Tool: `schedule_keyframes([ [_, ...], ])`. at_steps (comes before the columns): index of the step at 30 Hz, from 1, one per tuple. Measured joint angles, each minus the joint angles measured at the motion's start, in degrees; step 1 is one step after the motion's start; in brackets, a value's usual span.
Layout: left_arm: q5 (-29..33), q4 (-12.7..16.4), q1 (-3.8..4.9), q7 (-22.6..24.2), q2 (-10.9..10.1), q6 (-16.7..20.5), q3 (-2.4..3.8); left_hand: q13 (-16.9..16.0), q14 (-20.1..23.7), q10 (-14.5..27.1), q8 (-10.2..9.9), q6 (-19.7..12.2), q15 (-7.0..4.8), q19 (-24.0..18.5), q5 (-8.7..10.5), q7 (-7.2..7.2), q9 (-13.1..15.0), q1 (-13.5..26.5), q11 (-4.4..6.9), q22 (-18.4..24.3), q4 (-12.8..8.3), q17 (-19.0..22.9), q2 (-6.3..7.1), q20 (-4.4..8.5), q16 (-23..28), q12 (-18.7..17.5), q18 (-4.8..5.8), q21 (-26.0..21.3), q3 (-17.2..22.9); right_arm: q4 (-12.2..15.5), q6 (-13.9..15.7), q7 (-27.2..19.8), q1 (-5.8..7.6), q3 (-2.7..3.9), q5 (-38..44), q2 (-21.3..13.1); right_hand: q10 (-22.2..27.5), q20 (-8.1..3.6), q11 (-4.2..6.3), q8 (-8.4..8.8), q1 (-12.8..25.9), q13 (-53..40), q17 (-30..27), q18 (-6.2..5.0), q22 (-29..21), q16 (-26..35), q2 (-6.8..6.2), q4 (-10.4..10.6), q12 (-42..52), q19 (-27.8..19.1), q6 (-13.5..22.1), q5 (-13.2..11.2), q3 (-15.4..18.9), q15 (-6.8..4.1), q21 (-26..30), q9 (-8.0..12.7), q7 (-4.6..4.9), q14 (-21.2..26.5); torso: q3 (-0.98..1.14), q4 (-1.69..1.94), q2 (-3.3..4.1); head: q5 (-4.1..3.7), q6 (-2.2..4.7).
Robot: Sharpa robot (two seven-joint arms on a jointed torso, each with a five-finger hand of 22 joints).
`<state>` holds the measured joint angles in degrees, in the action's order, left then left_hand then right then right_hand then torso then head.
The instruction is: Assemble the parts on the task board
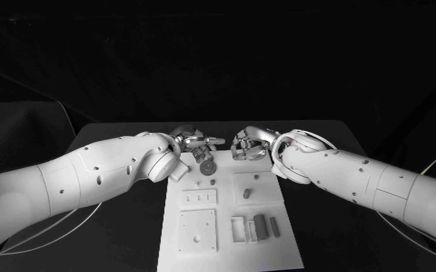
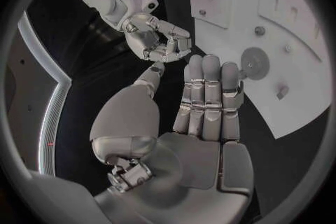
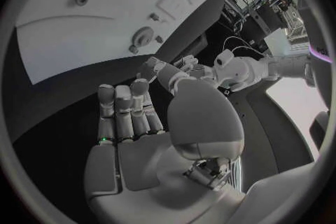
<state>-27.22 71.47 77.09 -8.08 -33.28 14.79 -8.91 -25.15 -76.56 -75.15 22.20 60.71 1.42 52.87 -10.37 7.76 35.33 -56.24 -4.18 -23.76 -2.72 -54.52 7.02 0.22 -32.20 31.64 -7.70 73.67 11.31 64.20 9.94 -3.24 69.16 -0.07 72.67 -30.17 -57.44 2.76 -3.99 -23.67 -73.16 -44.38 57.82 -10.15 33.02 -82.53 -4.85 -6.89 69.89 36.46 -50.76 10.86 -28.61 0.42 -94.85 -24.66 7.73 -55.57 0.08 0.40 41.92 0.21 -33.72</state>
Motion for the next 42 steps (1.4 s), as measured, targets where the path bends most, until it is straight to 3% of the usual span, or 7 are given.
schedule_keyframes([
  [4,-0.2,-0.1,0.00,-1.4,1.1,1.0,-0.05,-0.2,0.1,0.0,-0.3,0.4,-0.12,0.0,0.00,0.02,-0.1,0.8,0.00,0.0,0.2,-0.7,0.08,0.00,-0.4,0.2,0.01,0.4,-1.0,0.0,-0.6,1.4,0.00,0.00,0.3,1.3,0.0,0.00,0.00,0.02,0.0,0.0,0.0,0.00,0.0,0.0,0.00,0.0,0.0,0.0,0.0,0.0,0.0,0.00,0.0,0.0,0.03,0.0,-0.09,0.00,-0.44,0.02,0.04],
  [10,-0.4,0.0,0.01,-3.1,2.0,1.9,-0.12,-0.4,1.8,1.4,-0.8,0.7,0.00,-0.4,0.00,-0.25,-0.3,0.0,-0.01,0.0,-1.6,-1.9,0.83,0.43,-0.8,0.2,0.14,0.4,-2.7,0.2,-0.9,2.5,0.00,0.00,0.5,2.2,0.0,-0.20,0.00,0.06,0.2,0.0,0.0,0.00,0.0,0.0,-0.24,-0.1,0.0,0.2,0.0,0.0,0.1,0.00,0.0,0.0,0.04,0.0,-0.20,0.06,-0.64,-0.04,0.13],
  [25,-7.4,0.3,0.00,-10.2,2.2,0.8,-0.50,-0.6,2.7,2.3,-1.4,1.0,0.23,-1.0,0.00,-0.20,-0.4,0.0,-0.42,0.0,-2.2,-2.6,0.82,0.31,-0.8,0.2,0.30,0.4,-3.6,1.6,-0.8,3.4,-0.02,-0.01,0.5,2.0,0.0,-0.20,0.00,-0.26,0.5,0.0,0.0,0.00,0.0,0.0,-0.53,0.1,0.2,0.2,-0.6,0.0,0.2,0.00,0.0,-0.1,-0.07,0.0,-0.09,0.18,-0.43,-0.16,-0.07],
  [42,-9.2,0.3,0.01,-11.9,2.6,0.4,-0.56,-0.9,2.7,2.1,-1.4,1.9,0.23,-1.0,0.00,-0.28,-0.4,0.0,-0.21,0.0,-1.9,-3.1,0.82,0.30,-1.5,0.9,0.58,0.4,-4.0,2.2,-1.0,4.0,-0.04,-0.01,0.5,2.6,0.0,-0.20,0.00,-0.24,0.5,0.0,0.1,0.00,0.0,-0.2,-0.54,0.0,0.2,0.2,-0.6,0.0,0.3,0.00,0.0,-0.3,-0.04,0.0,-0.09,0.12,-0.37,-0.26,-0.34],
])
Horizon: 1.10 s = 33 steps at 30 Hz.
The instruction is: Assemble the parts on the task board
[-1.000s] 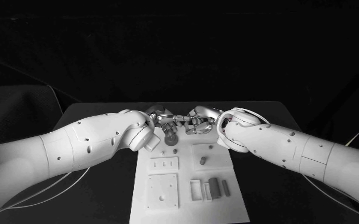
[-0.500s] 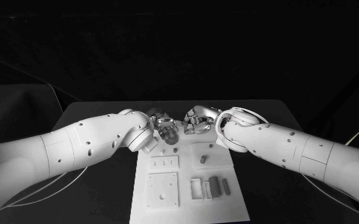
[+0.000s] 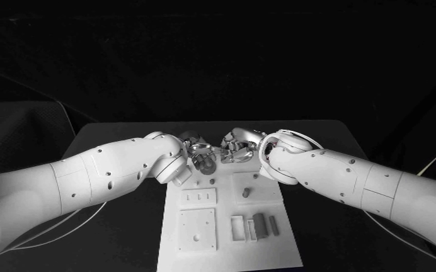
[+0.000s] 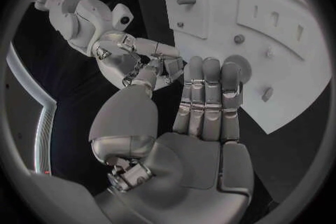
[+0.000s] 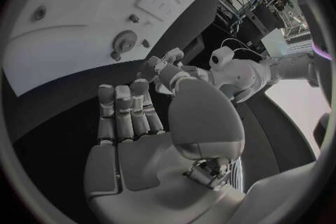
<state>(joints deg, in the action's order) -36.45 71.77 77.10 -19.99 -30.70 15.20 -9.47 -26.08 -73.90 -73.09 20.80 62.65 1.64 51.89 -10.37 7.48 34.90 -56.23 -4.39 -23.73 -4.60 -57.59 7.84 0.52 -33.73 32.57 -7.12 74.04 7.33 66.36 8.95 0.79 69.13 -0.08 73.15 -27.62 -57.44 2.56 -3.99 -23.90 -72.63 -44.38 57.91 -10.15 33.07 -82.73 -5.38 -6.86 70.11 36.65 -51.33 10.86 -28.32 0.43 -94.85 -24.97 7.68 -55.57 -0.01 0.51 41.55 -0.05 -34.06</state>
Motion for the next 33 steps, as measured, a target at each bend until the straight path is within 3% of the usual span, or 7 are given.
schedule_keyframes([
  [10,0.0,0.0,0.03,-0.4,0.2,-0.3,-0.01,-0.1,0.0,0.0,0.0,0.5,0.00,0.0,0.00,-0.07,0.0,0.3,0.00,0.0,0.2,-0.3,-0.25,-0.01,-0.3,0.0,-0.76,0.0,-0.2,0.3,-0.1,0.2,0.00,0.00,0.1,0.1,0.0,0.00,0.00,0.01,0.3,0.0,0.0,0.00,0.0,0.0,-0.30,0.3,0.0,0.0,0.0,0.0,0.0,0.00,0.0,-0.1,0.03,0.0,-0.08,0.10,0.03,0.02,-0.18],
  [20,0.0,-0.2,0.04,-0.8,0.4,-0.4,-0.03,-0.4,0.0,0.0,0.0,0.6,0.00,0.2,0.00,-0.21,0.0,-1.6,0.00,-0.1,-0.3,-1.0,-2.14,0.21,-0.6,0.5,-0.77,0.4,0.3,1.2,-0.3,0.4,0.00,0.00,0.1,0.1,0.0,0.00,0.00,-0.22,0.3,0.0,0.0,0.00,0.0,0.0,-0.30,0.3,0.0,0.0,-0.1,0.0,0.0,0.00,0.0,-0.1,-0.07,0.0,-0.04,0.08,0.08,0.09,-0.27],
  [23,0.0,-0.3,0.04,-0.8,0.5,-0.4,-0.04,-0.6,0.2,0.0,0.0,0.9,-0.22,0.2,-0.23,-0.07,0.0,-3.0,0.00,-0.1,-0.9,-1.3,-3.50,0.21,-0.9,0.8,-0.75,0.7,0.9,1.2,-0.4,0.4,0.00,0.00,0.1,0.1,0.0,0.00,0.00,-0.22,0.3,0.0,0.0,0.00,0.0,0.0,-0.30,0.3,0.0,0.0,-0.4,0.0,0.0,0.00,0.0,-0.1,0.02,0.0,-0.03,0.07,0.09,0.10,-0.28],
  [33,0.0,-0.1,0.09,-0.9,0.8,-0.5,-0.03,-0.8,0.2,0.2,-0.3,1.2,-0.22,0.2,-0.22,-0.01,0.0,-6.9,0.20,-0.1,-1.5,-2.3,-4.81,0.21,-1.3,1.1,-0.45,0.7,3.6,1.2,-0.8,0.7,-0.06,-0.06,0.2,0.2,0.0,0.00,0.00,-0.22,0.4,0.0,0.0,0.00,0.0,0.0,-0.38,0.3,0.0,0.0,-0.4,0.0,0.0,0.00,0.0,-0.1,0.02,0.0,0.00,0.06,0.12,0.31,-0.33],
])
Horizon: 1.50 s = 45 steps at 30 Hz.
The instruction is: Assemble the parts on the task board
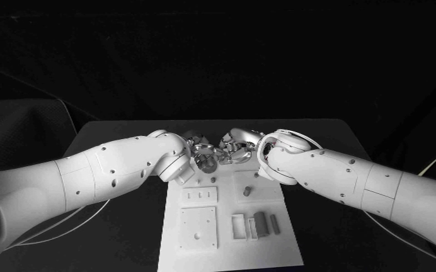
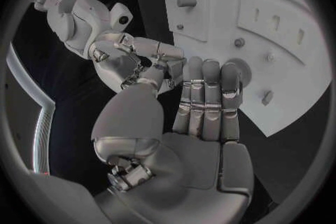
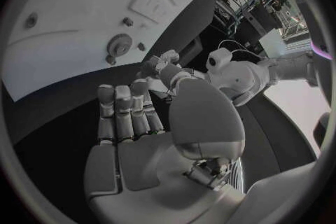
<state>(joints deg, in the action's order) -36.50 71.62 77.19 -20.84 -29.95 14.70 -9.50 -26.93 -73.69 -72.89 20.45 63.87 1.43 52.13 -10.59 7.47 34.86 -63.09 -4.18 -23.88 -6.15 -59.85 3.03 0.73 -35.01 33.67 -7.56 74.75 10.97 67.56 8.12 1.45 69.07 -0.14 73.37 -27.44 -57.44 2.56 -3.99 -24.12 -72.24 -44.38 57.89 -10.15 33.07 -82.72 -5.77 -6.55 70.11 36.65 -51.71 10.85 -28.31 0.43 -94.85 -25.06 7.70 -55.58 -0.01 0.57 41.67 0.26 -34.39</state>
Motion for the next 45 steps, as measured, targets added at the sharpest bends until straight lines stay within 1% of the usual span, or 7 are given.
schedule_keyframes([
  [16,0.0,0.4,0.03,0.1,-0.1,-0.3,0.03,-0.3,0.2,0.0,-0.8,0.7,-0.20,0.0,0.29,-0.17,-0.3,-4.1,0.00,0.0,-0.5,-0.9,-1.16,-0.01,-0.2,0.5,0.52,0.4,3.8,-0.4,-0.8,0.3,-0.01,0.00,0.2,0.1,0.0,0.00,0.00,0.02,0.5,0.0,0.0,0.00,0.0,0.0,-0.08,0.0,0.0,0.0,0.0,-0.1,0.0,0.00,0.0,-0.8,0.03,0.0,-0.07,0.01,0.04,-0.17,-0.14],
  [27,0.5,0.4,0.03,0.1,-0.2,-0.6,0.04,-0.3,0.2,0.0,-0.7,0.7,-0.20,-0.2,0.17,-0.18,-0.2,-5.4,-0.01,0.0,-0.5,-1.3,-0.29,0.19,-0.4,0.5,0.54,0.7,5.6,-0.4,-1.1,0.3,-0.02,0.01,0.2,0.2,0.0,0.00,0.00,0.05,0.7,0.0,0.0,0.00,0.0,0.0,-0.20,0.1,0.0,0.0,0.0,-0.1,-0.1,0.00,0.0,-0.6,0.04,0.0,-0.08,0.01,0.07,-0.25,-0.25],
  [36,1.4,0.4,0.00,0.2,-0.3,-0.4,0.01,-0.5,0.2,-0.4,-0.8,1.2,-0.20,-0.2,0.22,0.26,-0.3,-6.0,0.41,-0.1,1.2,-2.0,0.28,0.18,-0.9,1.1,0.59,1.3,7.5,-0.3,-1.2,0.3,-0.02,0.03,0.3,0.2,0.0,0.00,0.00,-0.01,0.8,0.0,0.0,0.00,0.0,0.0,-0.26,0.1,0.0,0.0,-0.2,-0.1,-0.1,0.00,0.0,-0.6,0.03,0.0,-0.03,0.04,0.10,-0.21,-0.28],
  [40,1.9,0.3,-0.01,0.4,-0.3,-0.3,0.01,-0.6,-0.3,-1.6,-0.8,1.8,-0.67,0.0,0.23,0.47,-2.2,-6.3,0.74,-0.4,1.9,-2.5,0.59,0.43,-1.5,1.4,0.67,1.8,8.3,-0.4,-1.2,0.3,-0.02,0.05,0.3,0.2,0.0,0.00,0.00,-0.11,0.9,0.0,0.0,0.00,0.0,0.0,-0.41,0.2,0.0,0.0,-0.2,-0.2,0.1,0.00,0.0,-0.6,0.03,0.0,0.02,0.02,0.11,-0.19,-0.31],
  [41,2.1,0.2,-0.02,0.4,-0.3,-0.3,0.01,-0.7,-0.7,-1.9,-0.8,2.0,-0.82,0.4,0.24,0.52,-2.5,-6.6,0.62,-0.5,2.1,-2.7,0.91,0.67,-1.8,1.7,1.04,2.2,8.5,-0.4,-1.2,0.3,-0.02,0.05,0.3,0.2,0.0,0.00,0.00,-0.11,0.9,0.0,0.0,0.00,0.0,0.0,-0.41,0.2,0.0,0.0,-0.2,-0.2,0.1,0.00,0.0,-0.6,0.03,0.0,0.03,0.02,0.11,-0.19,-0.32],
  [42,2.2,0.2,-0.02,0.5,-0.3,-0.2,0.01,-0.7,-1.0,-2.4,-0.8,2.6,-0.91,0.7,0.24,0.53,-4.7,-6.7,0.76,-0.5,2.4,-2.9,0.96,0.59,-2.0,1.8,1.18,2.4,8.8,-0.4,-1.2,0.3,-0.02,0.05,0.3,0.2,0.0,0.00,0.00,-0.11,0.9,0.0,0.0,0.00,0.0,0.0,-0.41,0.2,0.0,0.0,-0.2,-0.2,0.1,0.00,0.0,-0.6,0.03,0.0,0.03,0.01,0.11,-0.19,-0.33],
  [45,2.5,0.1,-0.03,0.5,-0.3,-0.1,0.00,-0.7,-1.0,-2.5,-0.8,2.8,-0.82,0.8,0.24,0.71,-4.8,-6.7,0.85,-0.5,2.4,-3.0,0.96,0.60,-2.0,1.8,1.37,2.4,8.8,-0.4,-1.2,0.2,-0.02,0.06,0.3,0.2,0.0,0.00,0.00,-0.11,1.0,0.0,0.0,0.00,0.0,0.0,-0.47,0.4,0.0,0.0,-0.2,-0.2,0.2,0.00,0.0,-0.6,0.04,0.0,0.03,0.00,0.12,-0.23,-0.33],
])
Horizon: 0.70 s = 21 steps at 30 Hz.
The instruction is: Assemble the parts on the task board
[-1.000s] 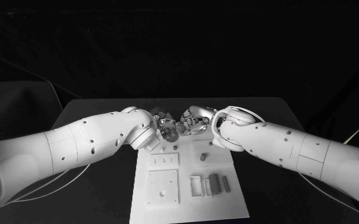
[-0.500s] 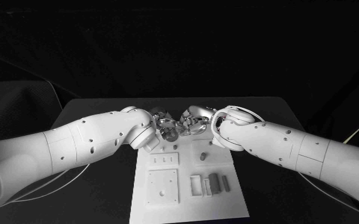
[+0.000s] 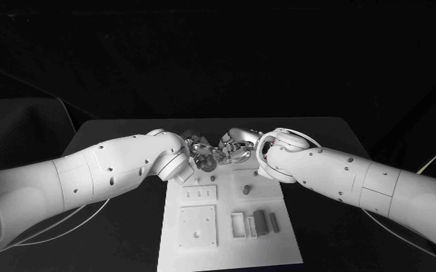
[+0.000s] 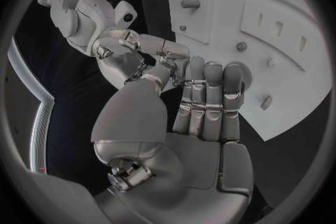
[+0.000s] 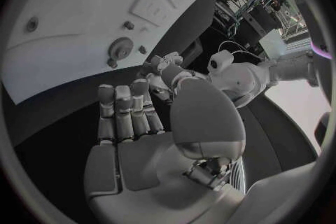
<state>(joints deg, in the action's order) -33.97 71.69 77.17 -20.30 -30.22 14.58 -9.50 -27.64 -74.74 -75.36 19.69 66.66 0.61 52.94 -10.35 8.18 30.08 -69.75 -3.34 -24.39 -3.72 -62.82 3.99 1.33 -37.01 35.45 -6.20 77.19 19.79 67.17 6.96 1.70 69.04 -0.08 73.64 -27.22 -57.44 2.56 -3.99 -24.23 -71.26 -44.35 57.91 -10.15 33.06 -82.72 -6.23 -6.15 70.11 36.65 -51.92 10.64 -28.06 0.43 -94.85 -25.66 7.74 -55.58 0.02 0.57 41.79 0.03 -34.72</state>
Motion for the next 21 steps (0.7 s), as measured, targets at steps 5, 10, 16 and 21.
schedule_keyframes([
  [5,0.3,-0.1,0.00,0.0,0.0,0.1,0.00,0.0,-0.2,-0.3,0.0,0.3,-0.19,0.0,0.02,-0.11,-1.7,0.0,-0.11,-0.1,0.2,-0.1,0.00,0.00,0.0,0.0,0.03,0.3,0.2,-0.2,-0.1,0.0,0.00,-0.01,0.0,0.0,0.5,-0.02,0.13,1.04,3.0,0.3,0.0,0.01,-0.2,0.0,-1.14,0.4,0.0,0.0,0.5,0.0,1.2,-0.05,0.0,0.0,0.53,0.1,-0.01,0.00,0.02,-0.02,0.00],
  [10,0.4,-0.4,-0.01,-0.2,-0.1,0.3,-0.05,0.0,-0.5,-0.7,0.0,0.6,-0.47,0.4,0.09,-0.06,-9.1,0.0,-0.14,-0.2,-3.1,-0.3,0.01,0.02,-0.3,0.2,0.05,0.4,4.0,-0.2,-0.2,0.0,-0.03,-0.05,0.0,0.0,1.5,-0.35,-0.22,2.82,5.4,0.7,-0.1,0.05,-0.6,0.0,-1.96,0.0,0.0,-0.4,1.7,0.0,3.7,0.08,0.0,0.8,1.71,0.9,-0.01,0.01,0.03,-0.05,0.03],
  [16,0.4,-0.6,0.00,-0.3,-0.1,0.5,-0.03,0.0,-0.6,-0.9,0.0,0.8,-0.41,0.5,-0.09,-0.16,-11.9,-0.1,0.02,-0.2,-3.2,-0.4,0.08,0.10,-0.5,0.2,0.07,0.6,4.1,-0.3,-0.5,-0.1,-0.11,-0.16,0.0,0.0,3.8,-0.51,-0.73,5.49,7.2,1.4,-0.4,0.46,-1.3,1.0,-2.65,-0.4,-1.1,-2.0,6.4,0.0,6.2,0.47,0.0,1.8,1.92,3.1,-0.02,0.00,0.05,-0.05,0.00],
  [21,0.3,-0.8,0.01,-0.4,-0.2,0.5,-0.02,0.0,-0.6,-0.9,0.0,0.8,-0.40,0.5,-0.09,-0.20,-12.0,-0.1,0.06,-0.2,-3.2,-0.4,0.08,0.10,-0.5,0.2,0.08,0.7,4.1,-0.5,-0.6,-0.1,-0.22,-0.23,0.0,-0.4,4.4,-0.51,-0.92,5.95,7.2,1.6,-0.5,0.53,-1.5,1.0,-2.65,-0.4,-1.1,-2.0,7.6,0.0,6.2,0.80,0.0,2.0,2.03,3.5,-0.01,0.00,0.06,-0.03,-0.03],
])
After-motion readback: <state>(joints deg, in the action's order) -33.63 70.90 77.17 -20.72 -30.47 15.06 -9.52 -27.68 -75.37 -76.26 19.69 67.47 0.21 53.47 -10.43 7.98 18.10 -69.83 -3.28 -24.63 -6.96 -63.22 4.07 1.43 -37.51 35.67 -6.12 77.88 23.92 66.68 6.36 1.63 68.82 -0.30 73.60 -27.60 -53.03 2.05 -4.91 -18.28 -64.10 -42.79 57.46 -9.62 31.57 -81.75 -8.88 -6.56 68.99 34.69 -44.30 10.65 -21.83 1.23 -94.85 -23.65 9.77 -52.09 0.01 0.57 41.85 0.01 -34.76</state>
